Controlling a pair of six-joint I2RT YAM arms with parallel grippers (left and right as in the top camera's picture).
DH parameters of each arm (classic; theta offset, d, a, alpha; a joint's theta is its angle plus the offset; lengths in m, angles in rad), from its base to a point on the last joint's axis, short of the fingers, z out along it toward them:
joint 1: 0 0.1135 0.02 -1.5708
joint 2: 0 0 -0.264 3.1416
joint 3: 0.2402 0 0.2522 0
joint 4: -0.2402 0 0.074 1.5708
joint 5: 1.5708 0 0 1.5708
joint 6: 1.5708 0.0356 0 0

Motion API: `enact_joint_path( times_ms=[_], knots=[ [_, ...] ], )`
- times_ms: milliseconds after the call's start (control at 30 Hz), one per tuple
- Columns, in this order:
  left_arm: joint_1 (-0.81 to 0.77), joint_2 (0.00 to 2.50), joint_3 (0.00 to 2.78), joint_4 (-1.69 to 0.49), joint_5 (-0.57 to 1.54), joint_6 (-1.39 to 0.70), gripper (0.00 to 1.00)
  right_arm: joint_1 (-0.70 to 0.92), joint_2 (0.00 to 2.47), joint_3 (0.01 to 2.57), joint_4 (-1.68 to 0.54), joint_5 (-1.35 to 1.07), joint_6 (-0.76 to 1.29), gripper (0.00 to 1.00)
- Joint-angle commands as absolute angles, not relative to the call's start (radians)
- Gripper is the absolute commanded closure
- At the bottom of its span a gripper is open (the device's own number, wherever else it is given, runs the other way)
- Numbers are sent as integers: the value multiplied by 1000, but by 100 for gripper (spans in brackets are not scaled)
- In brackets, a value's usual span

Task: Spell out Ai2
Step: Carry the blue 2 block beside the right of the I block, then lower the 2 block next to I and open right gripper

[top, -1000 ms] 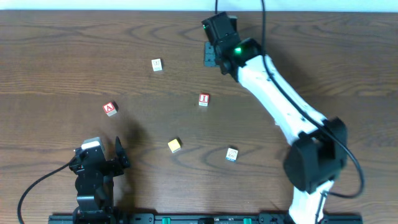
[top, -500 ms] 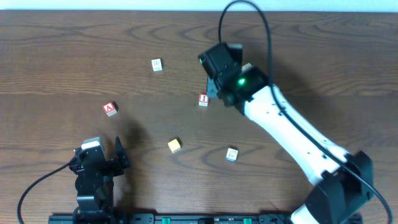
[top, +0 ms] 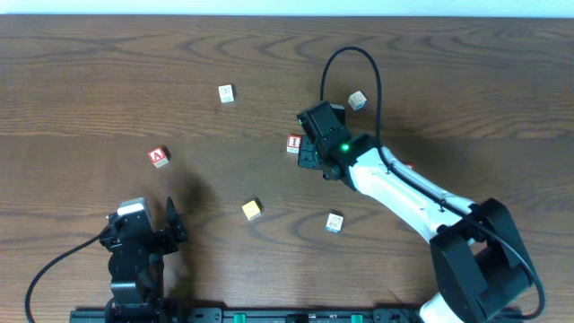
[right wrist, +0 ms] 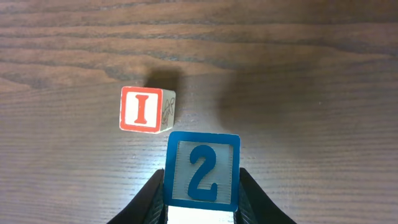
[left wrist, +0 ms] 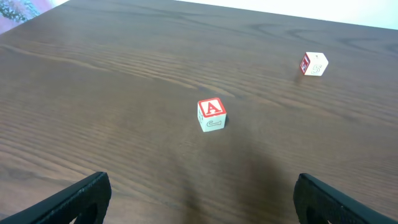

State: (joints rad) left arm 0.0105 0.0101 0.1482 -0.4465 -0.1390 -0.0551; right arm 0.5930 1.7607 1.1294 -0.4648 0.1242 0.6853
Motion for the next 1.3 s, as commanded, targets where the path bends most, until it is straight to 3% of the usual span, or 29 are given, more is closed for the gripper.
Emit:
enact_joint_path(
  times_ms=[0, 1267],
  knots=[
    [13, 4, 128, -451, -157, -64, 5, 582, 1770, 1121, -451, 154, 683, 99],
    [13, 4, 128, -451, -157, -63, 5, 574, 1901, 1122, -295, 213, 664, 98]
  ],
)
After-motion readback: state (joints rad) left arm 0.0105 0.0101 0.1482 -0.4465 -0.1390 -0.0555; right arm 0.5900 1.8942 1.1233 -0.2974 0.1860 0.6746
